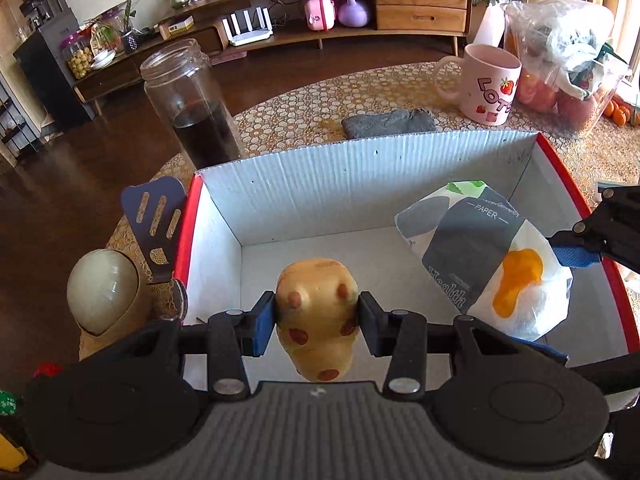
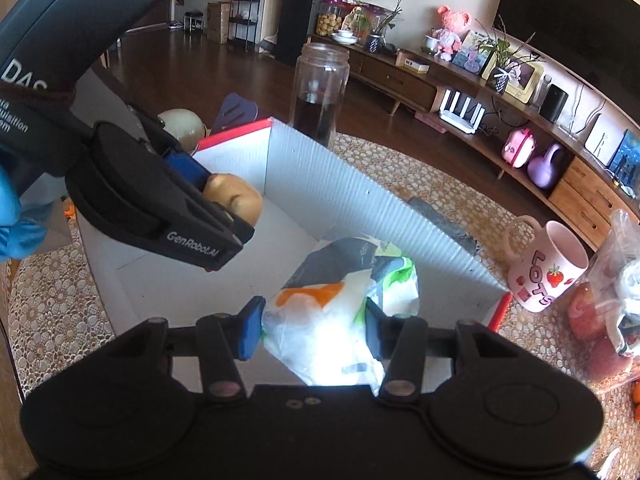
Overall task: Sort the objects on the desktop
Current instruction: 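Carry yellow pig with left tool while right tool carries white bag into red box, then open left tool releasing pig while right tool releases white bag inside box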
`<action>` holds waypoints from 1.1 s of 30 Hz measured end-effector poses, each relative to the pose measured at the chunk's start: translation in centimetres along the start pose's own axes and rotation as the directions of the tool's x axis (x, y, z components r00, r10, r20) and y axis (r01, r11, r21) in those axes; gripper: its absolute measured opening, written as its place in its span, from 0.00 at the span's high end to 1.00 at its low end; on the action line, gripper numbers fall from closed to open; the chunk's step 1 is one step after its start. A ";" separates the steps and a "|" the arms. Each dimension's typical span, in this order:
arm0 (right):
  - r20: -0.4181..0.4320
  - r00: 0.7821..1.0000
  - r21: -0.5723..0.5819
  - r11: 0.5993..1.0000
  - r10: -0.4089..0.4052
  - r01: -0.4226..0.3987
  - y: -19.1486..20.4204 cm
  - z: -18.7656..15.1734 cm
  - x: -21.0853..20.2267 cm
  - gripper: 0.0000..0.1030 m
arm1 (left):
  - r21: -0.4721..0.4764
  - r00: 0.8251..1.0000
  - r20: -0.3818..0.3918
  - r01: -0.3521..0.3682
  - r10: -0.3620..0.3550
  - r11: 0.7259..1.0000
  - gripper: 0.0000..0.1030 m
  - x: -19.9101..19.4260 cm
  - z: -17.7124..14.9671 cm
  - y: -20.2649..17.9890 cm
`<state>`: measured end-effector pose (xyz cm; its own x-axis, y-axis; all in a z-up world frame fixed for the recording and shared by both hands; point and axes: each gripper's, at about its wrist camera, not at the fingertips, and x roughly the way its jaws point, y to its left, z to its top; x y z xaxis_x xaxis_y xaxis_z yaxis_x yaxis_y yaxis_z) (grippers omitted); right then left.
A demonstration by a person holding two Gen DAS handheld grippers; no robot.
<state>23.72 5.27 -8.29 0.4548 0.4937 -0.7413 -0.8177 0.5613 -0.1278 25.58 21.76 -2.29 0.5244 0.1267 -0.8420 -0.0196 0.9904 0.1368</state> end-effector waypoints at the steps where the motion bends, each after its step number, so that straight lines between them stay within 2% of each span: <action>1: -0.010 1.000 0.001 1.000 0.002 -0.002 0.0 0.0 0.5 0.52 | 0.002 1.000 -0.012 0.005 -0.005 1.000 0.58 0.5 0.1 0.0; 9: -0.068 0.996 0.032 0.997 0.065 -0.063 -0.2 -0.6 2.2 0.52 | 0.016 0.997 -0.079 0.024 -0.023 1.000 0.58 2.6 -0.1 -0.1; 14: -0.100 0.992 0.036 0.997 0.078 -0.075 0.0 -0.9 2.8 0.52 | 0.001 0.991 -0.126 0.049 -0.049 0.999 0.57 3.6 -0.1 0.1; 17: -0.123 0.988 0.049 0.995 0.088 -0.083 -0.3 -0.8 2.9 0.48 | -0.001 0.990 -0.134 0.053 -0.053 0.999 0.56 3.9 -0.3 0.1; 24: -0.135 0.988 0.062 0.996 0.070 -0.062 -0.5 -0.5 2.9 0.31 | -0.036 0.985 -0.161 0.049 -0.055 0.998 0.56 4.1 -0.3 0.2; 27: -0.123 0.991 0.059 0.997 0.061 -0.054 -0.6 -0.5 2.4 0.28 | -0.054 0.987 -0.153 0.044 -0.052 0.998 0.52 3.8 -0.3 0.3; 29: -0.114 0.992 0.066 0.996 0.061 -0.053 -0.8 -0.5 2.0 0.26 | -0.067 0.989 -0.141 0.044 -0.054 0.997 0.45 3.4 -0.3 0.6; 33: -0.084 0.994 0.086 0.995 0.067 -0.059 -1.2 -0.5 0.5 0.24 | -0.068 0.992 -0.115 0.041 -0.049 0.997 0.44 1.9 -0.5 0.6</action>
<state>24.78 4.46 -8.87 0.3680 0.4723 -0.8009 -0.8100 0.5858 -0.0268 26.12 22.60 -4.07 0.4233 0.0837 -0.9021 -0.0557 0.9962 0.0663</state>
